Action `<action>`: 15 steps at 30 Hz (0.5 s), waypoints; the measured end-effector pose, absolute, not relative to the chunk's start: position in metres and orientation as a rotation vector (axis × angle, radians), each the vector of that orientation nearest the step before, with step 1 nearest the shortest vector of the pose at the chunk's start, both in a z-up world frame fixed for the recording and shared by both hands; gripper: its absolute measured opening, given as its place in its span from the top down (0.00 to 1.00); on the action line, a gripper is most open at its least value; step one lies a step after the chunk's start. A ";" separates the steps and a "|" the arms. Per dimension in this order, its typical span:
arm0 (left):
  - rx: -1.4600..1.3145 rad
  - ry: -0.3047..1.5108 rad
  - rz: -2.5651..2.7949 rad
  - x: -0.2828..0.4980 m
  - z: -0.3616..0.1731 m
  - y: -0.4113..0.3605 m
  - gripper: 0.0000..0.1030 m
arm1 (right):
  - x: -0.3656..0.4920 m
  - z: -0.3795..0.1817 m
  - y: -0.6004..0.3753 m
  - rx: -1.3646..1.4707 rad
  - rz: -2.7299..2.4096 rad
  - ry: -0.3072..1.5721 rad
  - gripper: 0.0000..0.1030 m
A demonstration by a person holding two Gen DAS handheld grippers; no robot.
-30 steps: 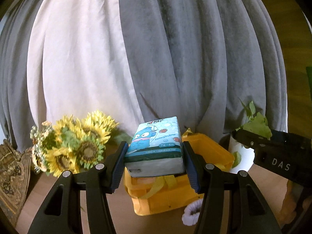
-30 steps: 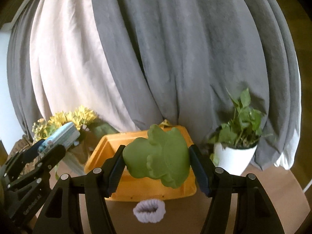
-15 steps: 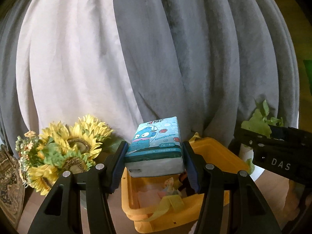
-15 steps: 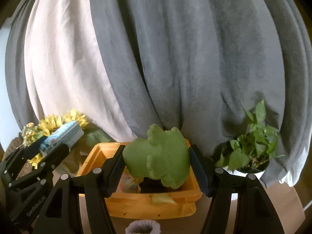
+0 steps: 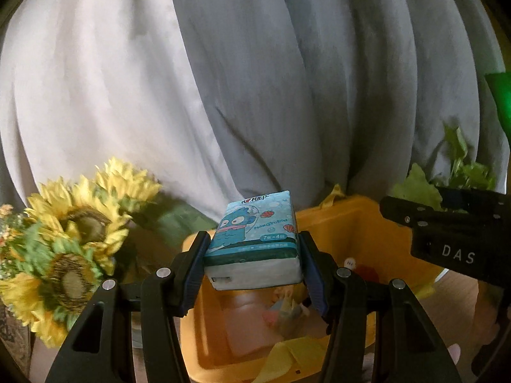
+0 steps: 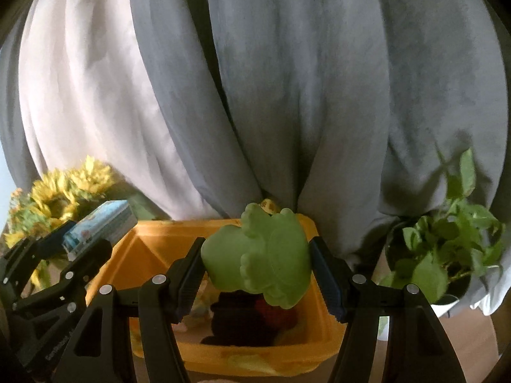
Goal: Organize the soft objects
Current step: 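Carry tissue pack and green plush over the orange crate and release both inside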
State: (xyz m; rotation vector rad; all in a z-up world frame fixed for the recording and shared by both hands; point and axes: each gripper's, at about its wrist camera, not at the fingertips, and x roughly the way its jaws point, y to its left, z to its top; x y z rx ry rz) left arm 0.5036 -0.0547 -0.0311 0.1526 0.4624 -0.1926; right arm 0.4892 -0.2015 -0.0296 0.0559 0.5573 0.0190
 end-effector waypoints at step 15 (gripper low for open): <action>0.205 0.633 -0.229 0.539 -0.071 -0.067 0.45 | 0.531 -0.071 -0.202 0.045 0.024 0.720 0.37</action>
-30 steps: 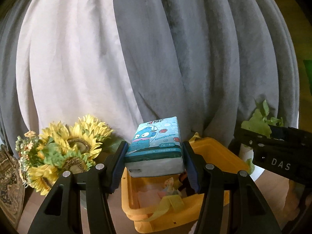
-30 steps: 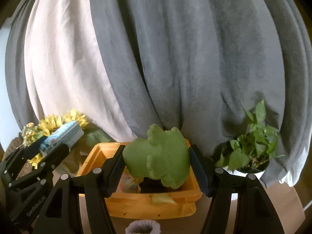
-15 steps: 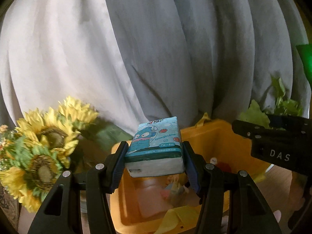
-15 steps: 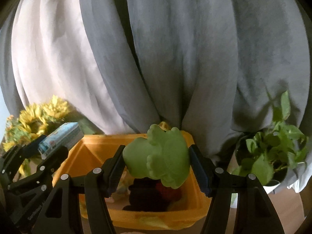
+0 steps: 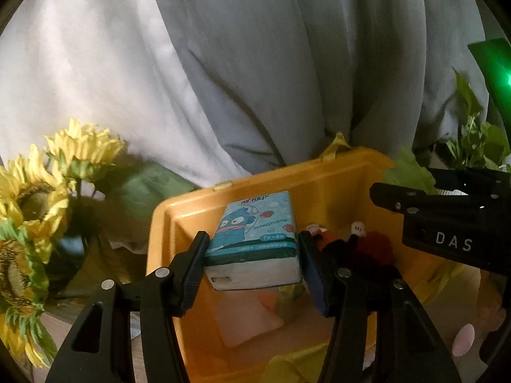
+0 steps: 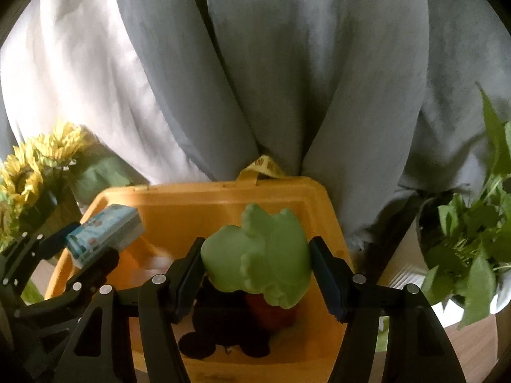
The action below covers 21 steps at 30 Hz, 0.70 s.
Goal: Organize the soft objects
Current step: 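Carry tissue pack and green plush over the orange crate and release both inside, then withdraw both tools from the crate toward the scrunchie and pink sponge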
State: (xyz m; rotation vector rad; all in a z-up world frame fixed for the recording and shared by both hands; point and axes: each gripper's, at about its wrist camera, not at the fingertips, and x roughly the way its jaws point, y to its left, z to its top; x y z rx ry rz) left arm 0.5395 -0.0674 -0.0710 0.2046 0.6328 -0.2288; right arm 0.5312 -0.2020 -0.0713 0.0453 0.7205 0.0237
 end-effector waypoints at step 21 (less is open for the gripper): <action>0.176 0.519 -0.203 0.496 -0.034 -0.062 0.20 | 0.492 -0.044 -0.211 0.066 -0.044 0.654 0.20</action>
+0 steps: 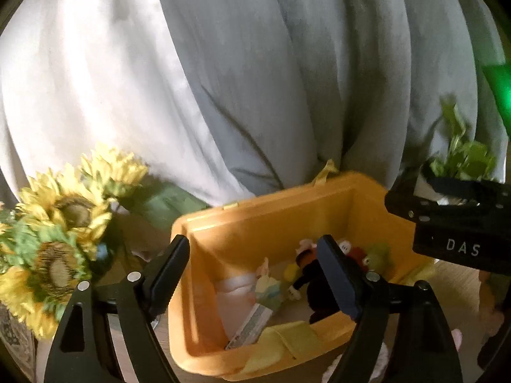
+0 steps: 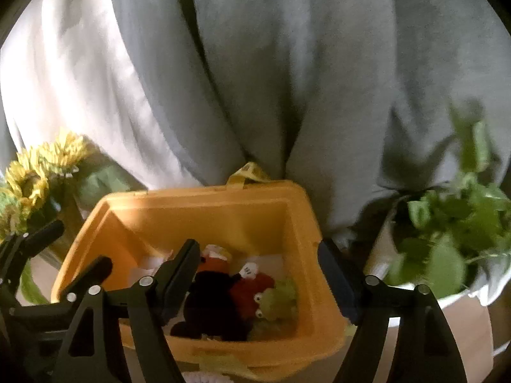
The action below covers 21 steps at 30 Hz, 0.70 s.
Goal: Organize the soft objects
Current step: 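Withdraw both tools from the crate toward the scrunchie and pink sponge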
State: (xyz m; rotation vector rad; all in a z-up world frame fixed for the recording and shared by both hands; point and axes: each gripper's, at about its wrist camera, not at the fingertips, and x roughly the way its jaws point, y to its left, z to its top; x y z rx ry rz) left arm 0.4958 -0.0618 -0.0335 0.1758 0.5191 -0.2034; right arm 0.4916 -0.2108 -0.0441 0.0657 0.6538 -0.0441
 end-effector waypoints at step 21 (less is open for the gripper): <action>0.106 0.403 -0.298 0.407 0.013 -0.073 0.14 | 0.372 0.009 -0.233 0.058 -0.237 0.472 0.14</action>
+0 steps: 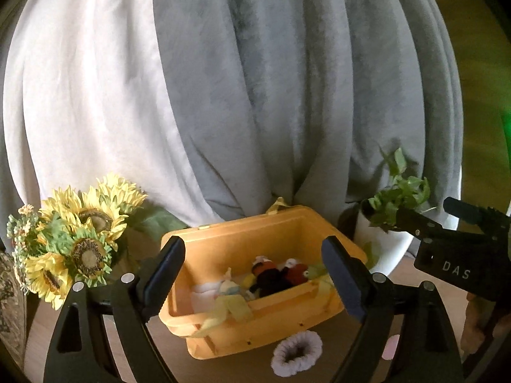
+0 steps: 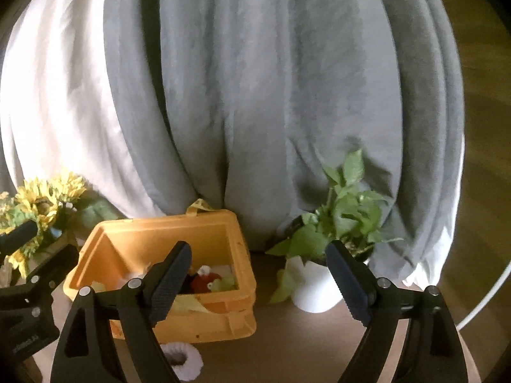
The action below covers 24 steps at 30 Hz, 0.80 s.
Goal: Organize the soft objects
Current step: 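Withdraw both tools from the crate toward the scrunchie and pink sponge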
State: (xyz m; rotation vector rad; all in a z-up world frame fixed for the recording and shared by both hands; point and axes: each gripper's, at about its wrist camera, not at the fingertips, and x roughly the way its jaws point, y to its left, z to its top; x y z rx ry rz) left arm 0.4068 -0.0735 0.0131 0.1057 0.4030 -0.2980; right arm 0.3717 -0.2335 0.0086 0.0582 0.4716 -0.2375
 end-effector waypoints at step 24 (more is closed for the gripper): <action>0.097 0.486 -0.353 0.366 -0.038 -0.083 0.10 | 0.302 -0.045 -0.257 0.200 -0.361 0.546 0.12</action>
